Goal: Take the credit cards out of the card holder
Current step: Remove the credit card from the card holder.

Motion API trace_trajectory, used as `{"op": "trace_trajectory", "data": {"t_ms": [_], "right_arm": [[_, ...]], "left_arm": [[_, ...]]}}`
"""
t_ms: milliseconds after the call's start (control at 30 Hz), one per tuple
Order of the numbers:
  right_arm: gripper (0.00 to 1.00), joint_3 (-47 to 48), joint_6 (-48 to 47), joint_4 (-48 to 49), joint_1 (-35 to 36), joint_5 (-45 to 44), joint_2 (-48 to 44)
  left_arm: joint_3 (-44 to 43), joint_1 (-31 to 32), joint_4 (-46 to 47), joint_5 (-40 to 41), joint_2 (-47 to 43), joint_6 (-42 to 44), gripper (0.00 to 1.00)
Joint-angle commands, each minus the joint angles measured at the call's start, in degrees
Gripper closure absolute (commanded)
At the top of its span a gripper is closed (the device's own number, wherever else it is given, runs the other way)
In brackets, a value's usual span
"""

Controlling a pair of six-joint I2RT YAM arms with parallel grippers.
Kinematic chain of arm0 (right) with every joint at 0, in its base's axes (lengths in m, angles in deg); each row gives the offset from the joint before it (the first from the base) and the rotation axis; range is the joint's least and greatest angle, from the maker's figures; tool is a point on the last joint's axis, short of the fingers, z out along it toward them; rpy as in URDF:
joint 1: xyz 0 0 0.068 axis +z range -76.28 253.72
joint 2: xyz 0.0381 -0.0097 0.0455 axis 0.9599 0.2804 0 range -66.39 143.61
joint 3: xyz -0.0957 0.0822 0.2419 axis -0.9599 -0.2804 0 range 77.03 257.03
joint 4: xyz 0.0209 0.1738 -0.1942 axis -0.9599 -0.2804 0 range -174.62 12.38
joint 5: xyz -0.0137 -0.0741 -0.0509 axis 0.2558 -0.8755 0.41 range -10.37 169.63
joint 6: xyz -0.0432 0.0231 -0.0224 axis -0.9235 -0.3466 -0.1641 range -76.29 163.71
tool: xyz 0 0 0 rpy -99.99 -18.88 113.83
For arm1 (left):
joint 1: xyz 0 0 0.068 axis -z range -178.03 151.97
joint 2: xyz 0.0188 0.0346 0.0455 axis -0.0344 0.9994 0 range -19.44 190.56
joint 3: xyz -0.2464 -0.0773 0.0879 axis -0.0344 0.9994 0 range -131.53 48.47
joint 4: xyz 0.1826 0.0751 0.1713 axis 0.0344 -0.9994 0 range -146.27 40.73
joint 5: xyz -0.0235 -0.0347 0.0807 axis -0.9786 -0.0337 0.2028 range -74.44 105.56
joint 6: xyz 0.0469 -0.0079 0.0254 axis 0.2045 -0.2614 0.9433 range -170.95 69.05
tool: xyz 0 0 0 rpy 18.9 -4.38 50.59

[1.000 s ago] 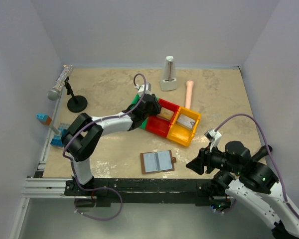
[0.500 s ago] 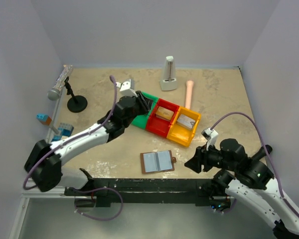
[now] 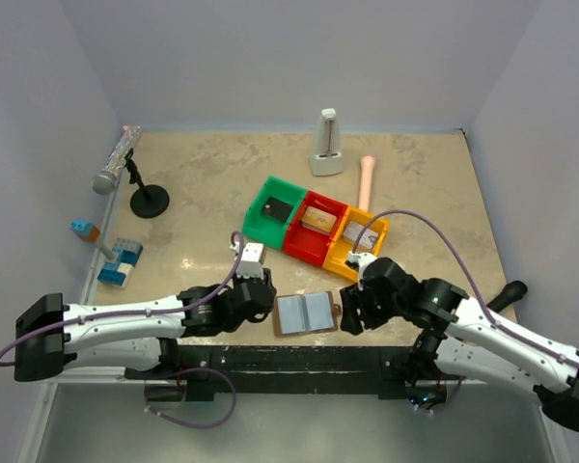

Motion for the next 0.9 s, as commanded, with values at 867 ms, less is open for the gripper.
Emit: {"op": "trace_trajectory", "data": {"t_ms": [867], "right_arm": [[0.30,13.96,7.36,3.94,3.35,-19.61,35.80]], "left_arm": [[21.49,0.54,-7.98,-5.84,-36.42,-15.57,0.50]]}}
